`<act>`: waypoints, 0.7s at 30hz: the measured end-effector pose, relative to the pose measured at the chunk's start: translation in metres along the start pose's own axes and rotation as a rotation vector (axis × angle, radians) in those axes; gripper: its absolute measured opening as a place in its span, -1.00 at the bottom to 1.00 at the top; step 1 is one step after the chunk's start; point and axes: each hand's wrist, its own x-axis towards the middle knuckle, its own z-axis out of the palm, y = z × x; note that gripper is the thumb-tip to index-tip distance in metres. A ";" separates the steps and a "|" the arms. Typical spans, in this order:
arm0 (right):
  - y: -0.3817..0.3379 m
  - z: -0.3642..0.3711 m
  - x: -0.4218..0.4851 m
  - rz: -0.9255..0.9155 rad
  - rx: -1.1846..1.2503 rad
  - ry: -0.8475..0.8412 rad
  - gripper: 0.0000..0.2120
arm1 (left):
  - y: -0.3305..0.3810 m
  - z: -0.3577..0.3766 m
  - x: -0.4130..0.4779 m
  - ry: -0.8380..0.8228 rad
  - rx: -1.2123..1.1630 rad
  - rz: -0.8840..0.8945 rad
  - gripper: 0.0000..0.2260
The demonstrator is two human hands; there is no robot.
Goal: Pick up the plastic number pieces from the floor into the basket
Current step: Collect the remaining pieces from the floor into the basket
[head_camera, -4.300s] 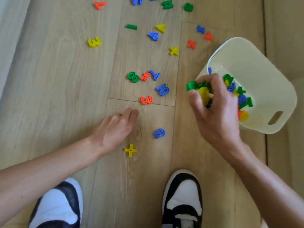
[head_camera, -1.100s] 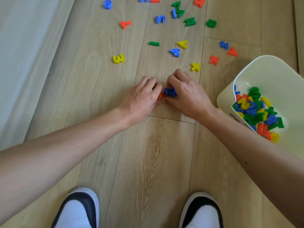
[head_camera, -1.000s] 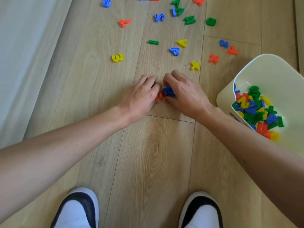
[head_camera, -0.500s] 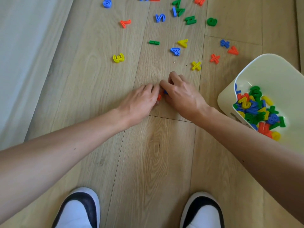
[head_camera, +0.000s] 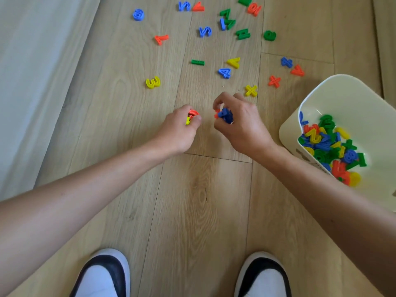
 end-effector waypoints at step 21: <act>0.085 -0.202 -0.117 0.660 0.411 0.141 -0.86 | 0.253 0.100 0.003 -0.814 0.037 -0.022 -0.44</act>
